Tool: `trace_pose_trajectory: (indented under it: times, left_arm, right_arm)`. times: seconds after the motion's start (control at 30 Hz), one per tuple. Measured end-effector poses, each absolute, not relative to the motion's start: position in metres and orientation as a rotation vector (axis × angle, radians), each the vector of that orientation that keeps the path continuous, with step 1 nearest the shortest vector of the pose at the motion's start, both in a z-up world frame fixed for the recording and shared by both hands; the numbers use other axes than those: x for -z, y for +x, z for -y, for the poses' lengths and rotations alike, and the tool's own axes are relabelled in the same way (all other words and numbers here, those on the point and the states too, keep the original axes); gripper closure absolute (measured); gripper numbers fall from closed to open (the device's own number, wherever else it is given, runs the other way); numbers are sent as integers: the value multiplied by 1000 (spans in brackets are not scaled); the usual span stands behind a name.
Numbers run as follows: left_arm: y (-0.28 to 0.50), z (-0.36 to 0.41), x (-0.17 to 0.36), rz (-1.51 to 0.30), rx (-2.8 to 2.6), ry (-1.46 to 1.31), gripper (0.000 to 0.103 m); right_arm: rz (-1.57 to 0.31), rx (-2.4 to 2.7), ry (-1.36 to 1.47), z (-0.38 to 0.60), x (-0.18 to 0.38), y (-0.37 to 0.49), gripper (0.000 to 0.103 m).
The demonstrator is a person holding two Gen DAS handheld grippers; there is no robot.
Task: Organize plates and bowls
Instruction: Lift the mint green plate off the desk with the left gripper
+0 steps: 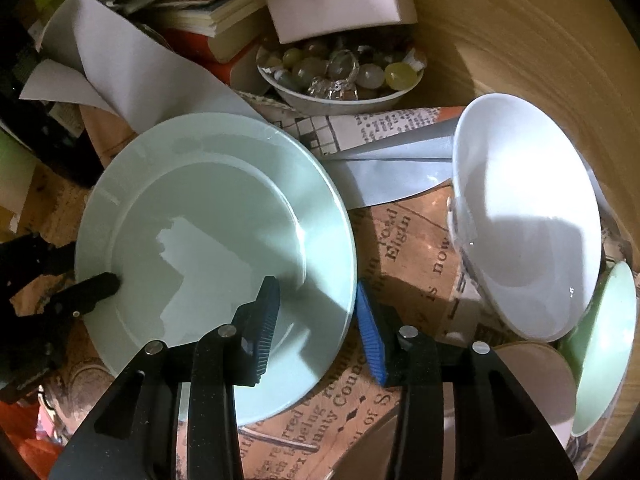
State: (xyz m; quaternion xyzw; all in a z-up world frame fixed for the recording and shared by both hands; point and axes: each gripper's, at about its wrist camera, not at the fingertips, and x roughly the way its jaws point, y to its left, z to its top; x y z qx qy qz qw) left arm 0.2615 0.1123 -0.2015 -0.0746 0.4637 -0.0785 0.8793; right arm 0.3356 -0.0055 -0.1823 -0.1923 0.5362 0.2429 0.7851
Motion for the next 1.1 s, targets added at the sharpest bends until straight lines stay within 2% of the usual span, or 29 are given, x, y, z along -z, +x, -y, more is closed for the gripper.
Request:
trace_pose_trajectory:
  times: [0.1, 0.23, 0.33, 1.1]
  left_arm:
    - [259, -112, 201, -961, 166, -152, 71]
    - [258, -112, 201, -962, 152, -159, 71]
    - [256, -114, 199, -952, 123, -169, 71]
    - [187, -128, 138, -749, 48, -213, 71]
  right_arm:
    - [-1149, -515, -407, 6, 183, 338, 69]
    - [-1109, -488, -411, 5, 186, 328, 82]
    - [-1101, -505, -368, 14, 182, 329, 85]
    - [-887, -609, -214, 56, 110, 265, 86]
